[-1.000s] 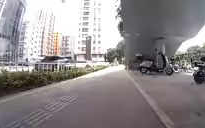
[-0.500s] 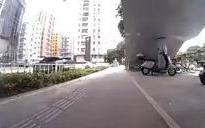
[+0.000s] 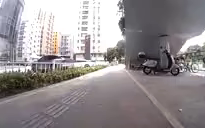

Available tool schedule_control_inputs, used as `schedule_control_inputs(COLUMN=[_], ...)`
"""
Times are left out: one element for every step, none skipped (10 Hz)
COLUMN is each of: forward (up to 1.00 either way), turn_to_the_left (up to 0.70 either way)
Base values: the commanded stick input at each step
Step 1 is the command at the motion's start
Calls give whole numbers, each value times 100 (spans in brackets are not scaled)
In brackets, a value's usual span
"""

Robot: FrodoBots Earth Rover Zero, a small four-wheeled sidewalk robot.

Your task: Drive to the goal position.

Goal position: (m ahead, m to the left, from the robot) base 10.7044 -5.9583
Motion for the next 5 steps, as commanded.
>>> schedule_control_inputs(forward=[45,45,45,45,45], turn_to_the_left=[0,0,-15,-27,-26])
